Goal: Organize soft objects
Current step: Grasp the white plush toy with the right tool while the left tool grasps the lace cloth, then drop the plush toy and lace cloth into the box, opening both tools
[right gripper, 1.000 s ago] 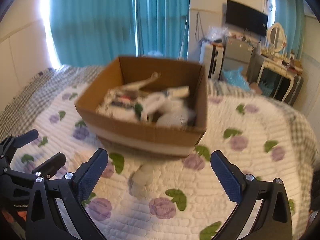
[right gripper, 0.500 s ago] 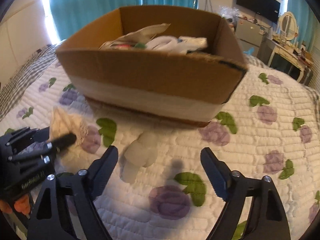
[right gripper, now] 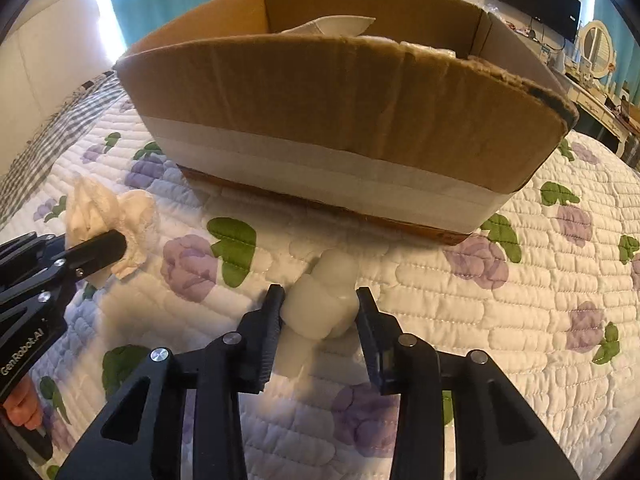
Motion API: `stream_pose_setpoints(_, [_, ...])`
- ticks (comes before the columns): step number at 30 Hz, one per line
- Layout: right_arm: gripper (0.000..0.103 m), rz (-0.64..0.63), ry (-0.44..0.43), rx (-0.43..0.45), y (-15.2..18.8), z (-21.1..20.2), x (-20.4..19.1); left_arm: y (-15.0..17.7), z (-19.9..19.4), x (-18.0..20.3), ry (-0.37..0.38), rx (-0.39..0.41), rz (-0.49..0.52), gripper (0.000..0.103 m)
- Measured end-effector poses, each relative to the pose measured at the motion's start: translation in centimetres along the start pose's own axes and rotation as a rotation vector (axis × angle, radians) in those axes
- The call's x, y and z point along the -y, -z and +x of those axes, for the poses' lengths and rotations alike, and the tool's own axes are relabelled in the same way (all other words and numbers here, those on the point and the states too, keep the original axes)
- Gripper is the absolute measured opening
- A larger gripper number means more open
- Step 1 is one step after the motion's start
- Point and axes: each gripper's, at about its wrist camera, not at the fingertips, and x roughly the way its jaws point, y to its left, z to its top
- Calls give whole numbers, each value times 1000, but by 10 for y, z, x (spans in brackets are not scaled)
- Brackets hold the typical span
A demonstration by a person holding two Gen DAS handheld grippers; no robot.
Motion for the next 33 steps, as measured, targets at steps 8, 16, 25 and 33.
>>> stream_pose_setpoints(8, [34, -8, -15, 41, 11, -32, 0, 0, -9, -6, 4, -2, -22, 16])
stream_pose_setpoints(16, [34, -33, -20, 107, 13, -87, -15, -6, -42, 5, -10, 30, -6, 16])
stream_pose_setpoints(25, [34, -105, 0, 194, 5, -165, -35, -17, -94, 33, 4, 72, 60, 16])
stream_pose_setpoints(33, [34, -143, 53, 318, -35, -233, -36, -60, -148, 50, -27, 201, 115, 16])
